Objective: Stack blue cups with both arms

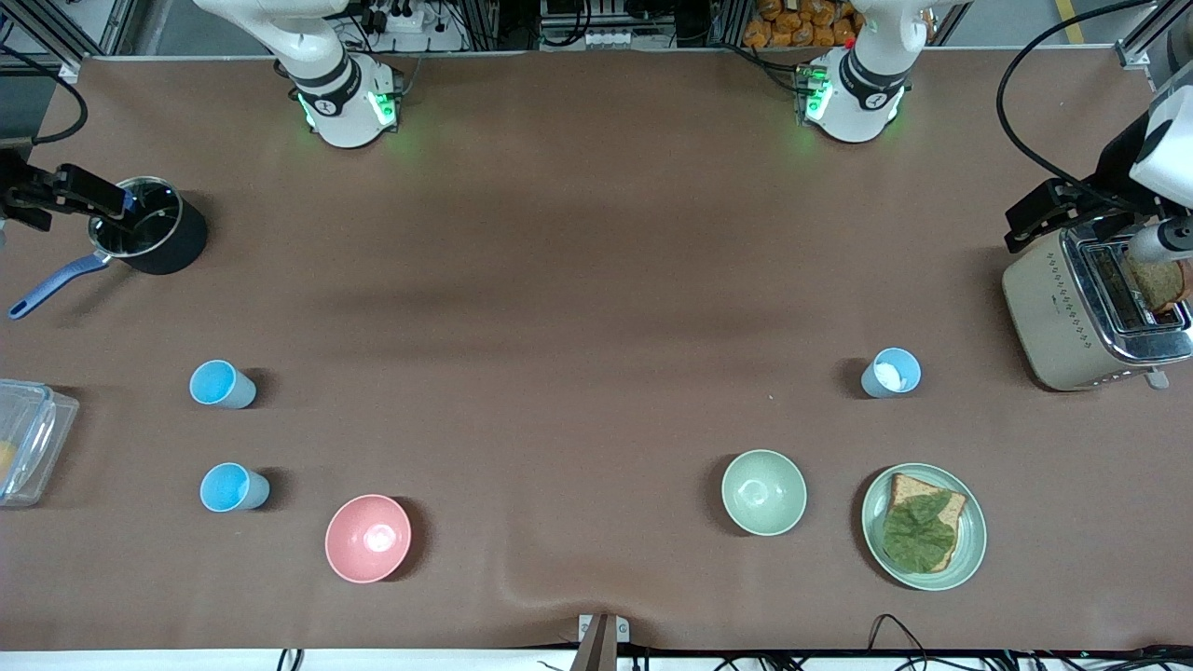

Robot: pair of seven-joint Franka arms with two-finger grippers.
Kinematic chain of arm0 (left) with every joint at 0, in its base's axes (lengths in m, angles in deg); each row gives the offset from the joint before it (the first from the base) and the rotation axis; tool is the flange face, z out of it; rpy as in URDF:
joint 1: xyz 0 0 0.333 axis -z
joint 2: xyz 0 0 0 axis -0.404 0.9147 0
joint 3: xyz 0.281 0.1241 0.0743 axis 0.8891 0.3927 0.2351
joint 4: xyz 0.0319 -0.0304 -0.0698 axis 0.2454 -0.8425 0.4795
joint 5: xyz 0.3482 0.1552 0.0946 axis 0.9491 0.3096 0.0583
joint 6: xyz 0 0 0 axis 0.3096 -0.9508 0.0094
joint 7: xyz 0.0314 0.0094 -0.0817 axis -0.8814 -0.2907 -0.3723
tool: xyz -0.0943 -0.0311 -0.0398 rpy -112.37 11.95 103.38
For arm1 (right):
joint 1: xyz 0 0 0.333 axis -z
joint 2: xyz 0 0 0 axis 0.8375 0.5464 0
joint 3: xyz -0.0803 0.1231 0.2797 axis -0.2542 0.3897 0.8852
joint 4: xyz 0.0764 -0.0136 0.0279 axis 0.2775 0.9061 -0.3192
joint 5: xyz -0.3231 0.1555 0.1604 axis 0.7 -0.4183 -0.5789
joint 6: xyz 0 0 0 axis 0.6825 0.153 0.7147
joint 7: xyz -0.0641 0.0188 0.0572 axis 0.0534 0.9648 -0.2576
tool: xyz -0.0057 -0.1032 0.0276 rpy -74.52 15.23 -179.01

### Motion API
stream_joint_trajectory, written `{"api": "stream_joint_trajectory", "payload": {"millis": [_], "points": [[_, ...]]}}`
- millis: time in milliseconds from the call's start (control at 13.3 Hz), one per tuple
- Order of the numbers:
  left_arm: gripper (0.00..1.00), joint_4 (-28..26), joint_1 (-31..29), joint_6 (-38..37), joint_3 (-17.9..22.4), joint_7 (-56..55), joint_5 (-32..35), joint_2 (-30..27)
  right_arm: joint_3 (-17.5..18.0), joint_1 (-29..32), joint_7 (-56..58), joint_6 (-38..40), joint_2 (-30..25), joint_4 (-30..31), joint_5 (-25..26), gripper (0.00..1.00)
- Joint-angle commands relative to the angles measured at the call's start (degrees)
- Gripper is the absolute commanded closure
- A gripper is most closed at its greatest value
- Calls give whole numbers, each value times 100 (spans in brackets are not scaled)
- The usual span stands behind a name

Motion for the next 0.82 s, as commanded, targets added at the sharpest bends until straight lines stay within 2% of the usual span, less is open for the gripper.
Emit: {"api": "stream_joint_trajectory", "payload": {"millis": [0,600,750], "points": [[0,14,-89,-76,-50,78,-128,-36,-59,-93,-125,0,-50,-14,-50,0],[0,14,-89,-76,2,122,-23,87,-67,-32,-46,18,55,-5,-76,0],[0,5,-80,-49,2,114,-23,122,-76,-15,-37,-35,379,-5,11,0]]}}
